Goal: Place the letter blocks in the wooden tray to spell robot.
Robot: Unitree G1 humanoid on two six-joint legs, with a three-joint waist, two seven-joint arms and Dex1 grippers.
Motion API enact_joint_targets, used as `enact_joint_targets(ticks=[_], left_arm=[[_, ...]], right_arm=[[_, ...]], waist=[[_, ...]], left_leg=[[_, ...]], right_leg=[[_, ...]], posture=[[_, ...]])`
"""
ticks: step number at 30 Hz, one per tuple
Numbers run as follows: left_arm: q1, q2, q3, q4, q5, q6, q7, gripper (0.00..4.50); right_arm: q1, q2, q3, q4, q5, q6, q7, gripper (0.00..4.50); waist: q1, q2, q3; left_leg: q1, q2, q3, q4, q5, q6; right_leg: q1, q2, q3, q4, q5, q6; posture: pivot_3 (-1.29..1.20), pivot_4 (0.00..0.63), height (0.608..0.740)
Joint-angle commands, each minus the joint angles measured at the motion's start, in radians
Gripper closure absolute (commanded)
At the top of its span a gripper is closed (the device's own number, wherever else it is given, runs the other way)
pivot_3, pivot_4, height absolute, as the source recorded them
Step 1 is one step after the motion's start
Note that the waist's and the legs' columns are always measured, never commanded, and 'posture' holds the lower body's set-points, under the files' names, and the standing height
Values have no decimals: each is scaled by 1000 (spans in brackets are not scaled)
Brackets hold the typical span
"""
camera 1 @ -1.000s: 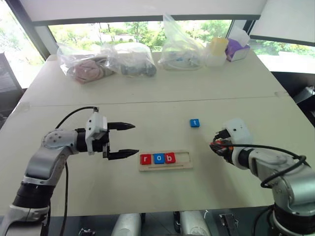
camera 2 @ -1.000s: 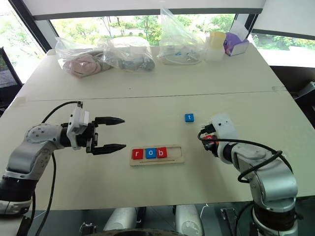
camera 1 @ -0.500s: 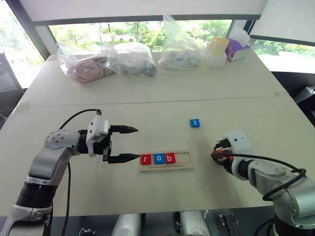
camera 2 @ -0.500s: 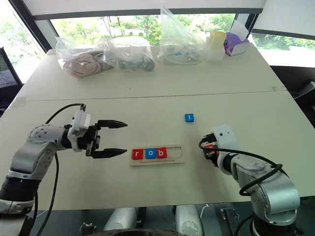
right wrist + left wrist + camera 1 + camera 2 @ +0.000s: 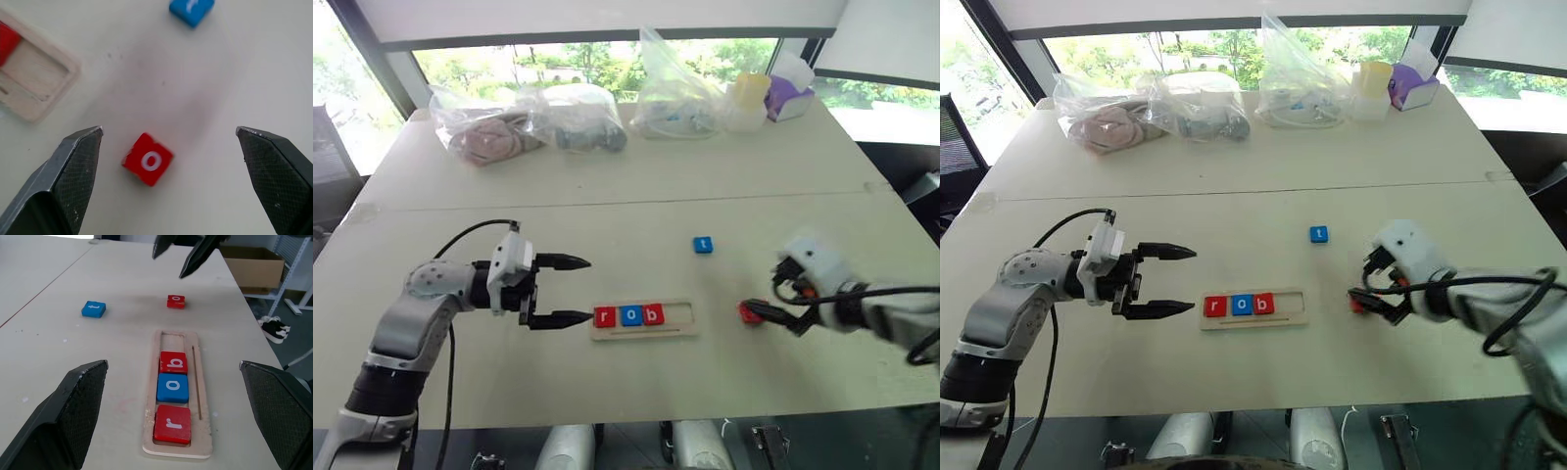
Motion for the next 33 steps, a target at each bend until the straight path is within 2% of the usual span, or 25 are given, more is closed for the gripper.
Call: enact_joint_targets(ticks=[1, 4, 8, 14, 21, 24, 26, 28, 29, 33], left_arm=[[-14, 2, 0, -5, -8, -9, -3, 0], [-14, -1, 3, -9, -6, -13, 8, 0], [-2, 5, 15, -21, -10, -12, 21, 0], [28, 16, 28, -51, -16, -6, 38, 0], [38, 26, 37, -59, -21, -2, 52, 0], [39, 28, 41, -60, -19, -2, 56, 0], [39, 27, 43, -60, -16, -3, 62, 0], [40, 27, 43, -61, -14, -5, 67, 0], [40, 28, 43, -62, -14, -5, 68, 0], [43, 31, 44, -66, -16, -1, 73, 0]], right_arm=[[61, -61, 76, 206, -74, -351, 294, 47], [62, -99, 216, 384, -241, -646, 409, 47], [45, -90, 315, 501, -371, -857, 468, 47], [7, -26, 365, 604, -435, -938, 469, 47], [-7, 20, 368, 632, -458, -935, 463, 47], [-2, 26, 371, 628, -470, -947, 461, 796], [4, 31, 372, 622, -477, -958, 459, 1761], [8, 39, 369, 607, -478, -955, 454, 2938], [9, 41, 369, 598, -479, -953, 453, 3338], [-5, 50, 363, 549, -503, -961, 421, 3387]], waist=[[1, 0, 0], [-1, 0, 1], [-2, 1, 1], [0, 1, 1], [0, 1, 1], [0, 1, 1], [1, 1, 1], [1, 1, 1], [1, 1, 1], [-1, 1, 1]], left_leg=[[0, 0, 0, 0, 0, 0], [-1, -1, 2, 1, 0, 0], [0, -1, 3, 1, 0, 0], [0, -1, 2, 1, 0, 0], [0, -1, 2, 2, 0, 0], [0, -1, 2, 2, 0, 0], [0, -1, 2, 2, 0, 0], [0, -1, 2, 2, 0, 0], [0, -1, 2, 2, 0, 0], [0, -1, 2, 2, 0, 0]], right_leg=[[0, 0, 0, 0, 0, 0], [0, -3, 1, 0, 2, -2], [0, -4, 2, 0, 2, -3], [-1, -4, 2, 1, 2, -4], [-1, -4, 3, 1, 2, -5], [0, -4, 3, 1, 2, -5], [0, -4, 3, 1, 2, -4], [0, -4, 3, 1, 2, -4], [0, -4, 3, 1, 2, -4], [0, -3, 3, 1, 2, -4]], posture=[[0, 150, 740], [0, 150, 740], [0, 150, 740], [0, 150, 740], [0, 150, 740], [0, 150, 740], [0, 150, 740], [0, 150, 740], [0, 150, 740], [0, 150, 740]])
